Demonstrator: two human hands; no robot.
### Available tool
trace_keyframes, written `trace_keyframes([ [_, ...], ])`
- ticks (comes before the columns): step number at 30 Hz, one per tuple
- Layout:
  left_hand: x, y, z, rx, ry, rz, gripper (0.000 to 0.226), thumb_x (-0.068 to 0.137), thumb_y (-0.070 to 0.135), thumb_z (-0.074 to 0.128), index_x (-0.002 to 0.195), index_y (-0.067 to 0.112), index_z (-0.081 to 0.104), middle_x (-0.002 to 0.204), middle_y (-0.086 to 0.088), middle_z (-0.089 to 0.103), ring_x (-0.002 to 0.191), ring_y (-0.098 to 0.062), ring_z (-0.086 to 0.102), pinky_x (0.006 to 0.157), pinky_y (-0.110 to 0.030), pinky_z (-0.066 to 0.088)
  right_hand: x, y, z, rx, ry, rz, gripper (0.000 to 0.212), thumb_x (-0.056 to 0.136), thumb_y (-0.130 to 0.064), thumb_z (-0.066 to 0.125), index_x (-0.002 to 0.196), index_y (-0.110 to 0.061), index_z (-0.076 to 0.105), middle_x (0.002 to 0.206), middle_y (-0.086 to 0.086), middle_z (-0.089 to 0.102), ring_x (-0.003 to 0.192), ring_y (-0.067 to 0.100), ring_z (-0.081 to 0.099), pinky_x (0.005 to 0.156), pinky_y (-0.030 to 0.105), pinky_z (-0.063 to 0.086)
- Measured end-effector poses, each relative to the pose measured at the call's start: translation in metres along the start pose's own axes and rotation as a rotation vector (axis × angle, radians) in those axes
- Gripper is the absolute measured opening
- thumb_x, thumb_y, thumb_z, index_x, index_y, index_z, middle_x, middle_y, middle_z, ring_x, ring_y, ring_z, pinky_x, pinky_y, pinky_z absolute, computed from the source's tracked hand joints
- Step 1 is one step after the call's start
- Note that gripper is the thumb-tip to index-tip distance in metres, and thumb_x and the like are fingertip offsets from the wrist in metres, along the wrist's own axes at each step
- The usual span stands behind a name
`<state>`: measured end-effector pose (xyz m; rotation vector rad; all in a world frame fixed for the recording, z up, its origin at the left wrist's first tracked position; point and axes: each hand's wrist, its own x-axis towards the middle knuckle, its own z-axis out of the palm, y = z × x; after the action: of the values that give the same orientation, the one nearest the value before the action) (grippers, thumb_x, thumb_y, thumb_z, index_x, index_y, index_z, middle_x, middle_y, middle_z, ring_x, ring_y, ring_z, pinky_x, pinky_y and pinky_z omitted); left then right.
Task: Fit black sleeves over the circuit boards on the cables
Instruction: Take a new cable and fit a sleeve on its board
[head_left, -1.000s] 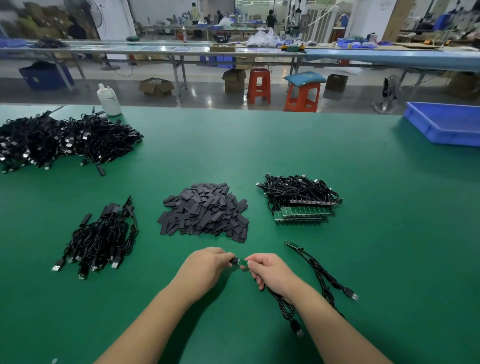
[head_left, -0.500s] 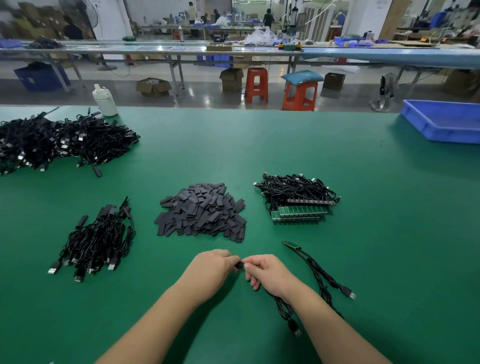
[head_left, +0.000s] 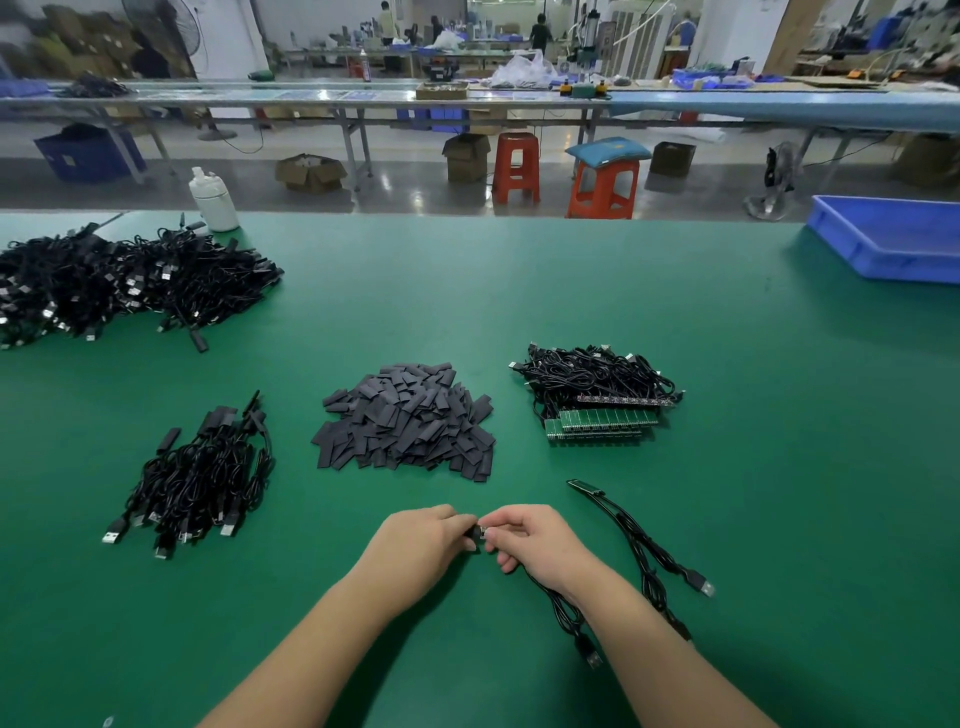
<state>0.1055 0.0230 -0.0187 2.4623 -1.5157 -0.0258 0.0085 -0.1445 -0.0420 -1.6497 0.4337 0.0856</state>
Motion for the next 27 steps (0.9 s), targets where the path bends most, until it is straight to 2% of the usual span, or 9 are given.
trace_keyframes([
  [5,-0.001,-0.001,0.006,-0.109,0.028,-0.009,0.025,0.100,0.030,0.051,0.116,0.022,0.067,0.102,0.003,0.069,0.091,-0.019,0.065,0.079,-0.032,0.050,-0.001,-0.002,-0.002,0.000,0.025,-0.022,0.007,0.094,-0.005,0.063,0.099,-0.010,0.064,0.077,0.003,0.073,0.060,0.012,0.061,0.062,0.026,0.053],
  [8,-0.003,-0.002,0.007,-0.140,0.045,0.010,0.021,0.097,0.024,0.055,0.112,0.019,0.070,0.099,0.003,0.070,0.085,-0.020,0.066,0.073,-0.032,0.053,-0.002,-0.003,-0.001,0.003,0.021,-0.026,0.004,0.094,-0.004,0.064,0.094,-0.008,0.061,0.079,0.006,0.073,0.064,0.014,0.065,0.064,0.026,0.055],
  [11,-0.004,-0.003,0.008,-0.124,0.049,0.027,0.020,0.097,0.024,0.055,0.111,0.019,0.068,0.096,0.003,0.068,0.082,-0.020,0.066,0.070,-0.032,0.052,-0.002,-0.003,-0.001,0.025,0.021,-0.025,0.006,0.094,-0.002,0.063,0.091,-0.006,0.061,0.083,0.010,0.073,0.068,0.016,0.067,0.065,0.027,0.056],
  [18,-0.002,0.000,0.013,-0.044,-0.003,0.055,0.021,0.099,0.025,0.047,0.113,0.020,0.062,0.096,-0.001,0.063,0.084,-0.023,0.061,0.074,-0.037,0.050,0.000,-0.002,-0.001,-0.006,0.022,-0.027,0.003,0.096,-0.002,0.061,0.093,-0.004,0.061,0.081,0.009,0.073,0.066,0.015,0.068,0.063,0.026,0.056],
  [23,0.002,0.003,0.015,-0.022,-0.014,0.029,0.023,0.101,0.028,0.045,0.114,0.019,0.061,0.098,-0.002,0.062,0.084,-0.024,0.061,0.074,-0.036,0.048,0.001,-0.001,-0.001,-0.031,0.026,-0.020,0.006,0.096,-0.005,0.060,0.095,-0.010,0.062,0.072,0.001,0.073,0.068,0.015,0.070,0.064,0.026,0.056],
  [27,0.006,0.006,0.015,0.054,-0.066,-0.003,0.025,0.103,0.030,0.041,0.118,0.019,0.057,0.100,-0.002,0.058,0.088,-0.025,0.060,0.074,-0.034,0.042,0.000,-0.001,0.000,-0.056,0.027,-0.016,0.016,0.100,-0.002,0.052,0.100,-0.014,0.062,0.081,0.001,0.072,0.071,0.013,0.071,0.065,0.024,0.056],
])
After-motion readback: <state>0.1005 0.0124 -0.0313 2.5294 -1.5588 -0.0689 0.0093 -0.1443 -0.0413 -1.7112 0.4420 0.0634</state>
